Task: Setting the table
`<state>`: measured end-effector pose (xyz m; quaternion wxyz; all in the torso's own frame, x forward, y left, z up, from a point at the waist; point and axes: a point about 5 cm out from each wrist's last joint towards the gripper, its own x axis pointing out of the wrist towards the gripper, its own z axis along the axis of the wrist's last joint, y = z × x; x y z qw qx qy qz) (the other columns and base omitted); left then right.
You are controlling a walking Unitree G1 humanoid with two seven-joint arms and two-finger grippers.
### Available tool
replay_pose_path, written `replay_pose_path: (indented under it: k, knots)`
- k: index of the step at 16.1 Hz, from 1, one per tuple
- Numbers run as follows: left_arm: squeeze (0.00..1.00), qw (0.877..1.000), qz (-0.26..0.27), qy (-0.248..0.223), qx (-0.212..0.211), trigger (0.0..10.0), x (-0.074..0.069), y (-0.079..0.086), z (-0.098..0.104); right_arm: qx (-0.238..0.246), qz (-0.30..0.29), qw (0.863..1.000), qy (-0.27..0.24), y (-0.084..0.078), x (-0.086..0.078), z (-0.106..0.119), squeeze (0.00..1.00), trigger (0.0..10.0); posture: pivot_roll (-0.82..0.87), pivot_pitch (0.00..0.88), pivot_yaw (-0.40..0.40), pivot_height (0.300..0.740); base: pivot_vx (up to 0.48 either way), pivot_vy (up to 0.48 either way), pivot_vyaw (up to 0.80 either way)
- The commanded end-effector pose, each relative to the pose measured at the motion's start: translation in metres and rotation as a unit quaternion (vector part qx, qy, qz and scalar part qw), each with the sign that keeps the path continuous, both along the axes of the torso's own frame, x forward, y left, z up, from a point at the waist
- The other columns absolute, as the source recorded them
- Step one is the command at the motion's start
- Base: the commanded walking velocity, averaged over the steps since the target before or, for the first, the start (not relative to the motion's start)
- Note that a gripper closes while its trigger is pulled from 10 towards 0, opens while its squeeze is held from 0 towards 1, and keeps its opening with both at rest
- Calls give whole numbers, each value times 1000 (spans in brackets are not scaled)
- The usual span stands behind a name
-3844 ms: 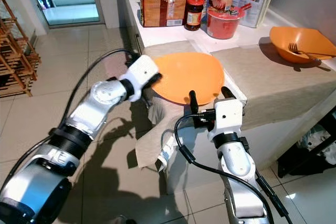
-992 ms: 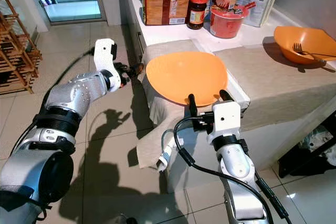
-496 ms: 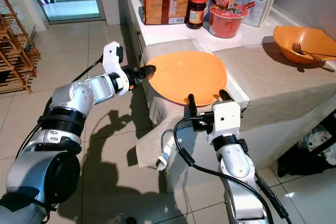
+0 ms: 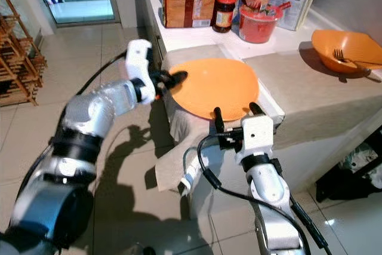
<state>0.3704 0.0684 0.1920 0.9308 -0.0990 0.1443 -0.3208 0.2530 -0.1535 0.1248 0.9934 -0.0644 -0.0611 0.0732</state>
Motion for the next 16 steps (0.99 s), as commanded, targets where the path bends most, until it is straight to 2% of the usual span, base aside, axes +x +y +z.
replay_pose_path:
  k: [1, 5, 7, 9, 11, 14, 16]
  knots:
    - [0, 1000, -9, -13, 23, 10000, -2, -3, 0, -3, 1, 1000, 9, 1, -2, -3, 0, 10000, -99, 0, 26, 740, 0, 0, 0]
    - [0, 997, 42, -46, 42, 10000, 6, 8, 4, -3, -1, 1000, 10, 1, -3, -4, 0, 10000, -103, 0, 26, 740, 0, 0, 0]
    - [0, 993, 64, -69, 73, 10000, 8, 15, 1, -4, -1, 1000, 10, 0, -3, -3, 0, 10000, -103, 0, 25, 740, 0, 0, 0]
    - [0, 993, 75, -51, 74, 10000, 9, 18, -7, -4, -2, 1000, 10, 0, -3, -3, 0, 10000, -105, 0, 25, 740, 0, 0, 0]
    - [0, 994, 86, -7, 68, 10000, 10, 22, -18, -4, -3, 1000, 10, -1, -4, -3, 0, 10000, -108, 0, 26, 740, 0, 0, 0]
    - [0, 993, 93, 34, 65, 10000, 9, 21, -28, -4, -2, 1000, 11, -2, -4, -3, 0, 10000, -109, 0, 25, 740, 0, 0, 0]
    - [0, 993, 97, 41, 58, 10000, 10, 21, -29, -5, -2, 1000, 11, -2, -5, -3, 0, 10000, -110, 0, 23, 740, 0, 0, 0]
